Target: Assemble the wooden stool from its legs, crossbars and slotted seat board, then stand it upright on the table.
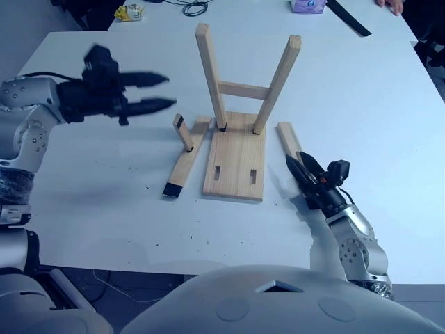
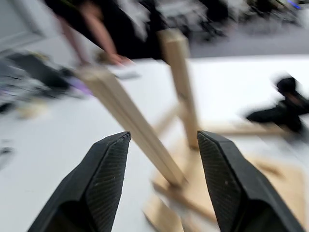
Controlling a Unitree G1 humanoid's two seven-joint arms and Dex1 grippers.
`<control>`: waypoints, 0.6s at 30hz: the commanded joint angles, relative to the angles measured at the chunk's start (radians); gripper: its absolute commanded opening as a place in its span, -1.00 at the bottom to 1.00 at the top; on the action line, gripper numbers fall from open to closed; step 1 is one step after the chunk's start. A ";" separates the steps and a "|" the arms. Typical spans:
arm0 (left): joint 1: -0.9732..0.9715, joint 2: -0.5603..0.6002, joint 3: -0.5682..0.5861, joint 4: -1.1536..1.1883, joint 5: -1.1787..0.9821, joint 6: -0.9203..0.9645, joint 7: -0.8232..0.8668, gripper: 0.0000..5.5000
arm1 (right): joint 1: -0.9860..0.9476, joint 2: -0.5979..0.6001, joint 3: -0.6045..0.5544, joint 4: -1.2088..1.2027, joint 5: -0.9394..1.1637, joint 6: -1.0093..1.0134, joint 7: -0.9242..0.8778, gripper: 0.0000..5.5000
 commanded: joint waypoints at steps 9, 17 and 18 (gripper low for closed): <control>0.329 -0.572 0.126 -0.566 0.068 0.163 1.056 -0.07 | -0.161 -0.188 -0.040 0.184 -0.017 0.209 0.037 0.10; 0.244 -0.632 0.089 -0.477 0.275 0.193 1.071 -0.07 | -0.237 -0.193 -0.017 0.255 -0.044 0.205 0.057 0.10; 0.233 -0.639 0.089 -0.469 0.284 0.196 1.063 -0.07 | -0.239 -0.192 -0.014 0.259 -0.046 0.203 0.059 0.10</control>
